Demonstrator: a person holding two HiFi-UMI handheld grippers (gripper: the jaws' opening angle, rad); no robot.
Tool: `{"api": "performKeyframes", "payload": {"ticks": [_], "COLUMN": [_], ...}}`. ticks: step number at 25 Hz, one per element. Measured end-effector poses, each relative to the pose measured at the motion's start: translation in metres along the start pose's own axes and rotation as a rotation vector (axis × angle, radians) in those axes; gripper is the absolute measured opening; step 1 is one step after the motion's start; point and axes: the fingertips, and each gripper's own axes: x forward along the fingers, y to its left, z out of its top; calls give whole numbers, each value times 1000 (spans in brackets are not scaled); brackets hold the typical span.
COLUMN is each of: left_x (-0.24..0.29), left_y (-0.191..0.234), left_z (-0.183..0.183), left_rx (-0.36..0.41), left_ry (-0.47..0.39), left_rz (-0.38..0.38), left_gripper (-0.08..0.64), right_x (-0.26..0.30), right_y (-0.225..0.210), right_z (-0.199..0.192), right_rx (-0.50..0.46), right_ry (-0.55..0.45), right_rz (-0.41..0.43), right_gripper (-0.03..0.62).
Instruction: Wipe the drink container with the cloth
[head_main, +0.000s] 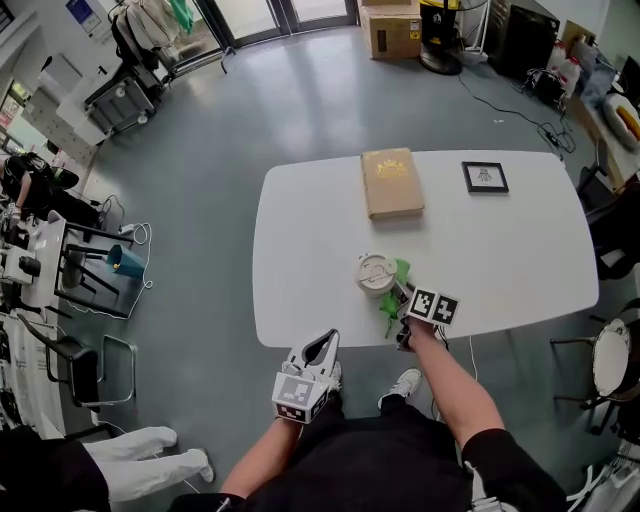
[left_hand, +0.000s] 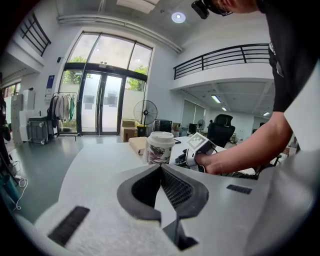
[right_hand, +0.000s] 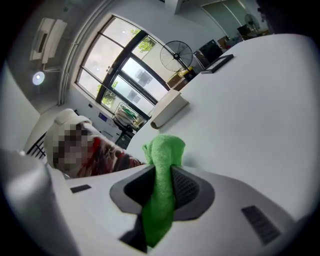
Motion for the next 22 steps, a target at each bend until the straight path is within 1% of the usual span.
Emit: {"api": "performKeyframes", "payload": {"ticks": [4, 7, 11, 14, 17, 20, 22], "left_x": [-1, -2, -5, -5, -2, 1, 3], "left_y": [4, 6, 10, 12, 10, 8, 7], "left_z": [-4, -5, -2, 5, 14, 26, 29], "left_rx": [-3, -6, -5, -4, 2, 21, 34], "left_ry": [6, -1, -5, -15, -29, -48, -61], "left_rz": [9, 12, 9, -1, -16, -29, -48], "left_gripper": [8, 8, 8, 8, 8, 8, 8], "right_x": [9, 13, 7, -10, -36, -66, -87], "right_y": [-10, -15, -10, 5, 24, 49, 64], "right_z": [-7, -10, -7, 5, 21, 40, 52], "right_rx": [-29, -29, -23, -51, -131, -245, -329], "right_ry": [53, 62, 47, 11, -47, -116, -169], "right_rz": [-51, -66, -58, -28, 7, 38, 39], "right_gripper": [100, 98, 100, 100, 100, 100, 100]}}
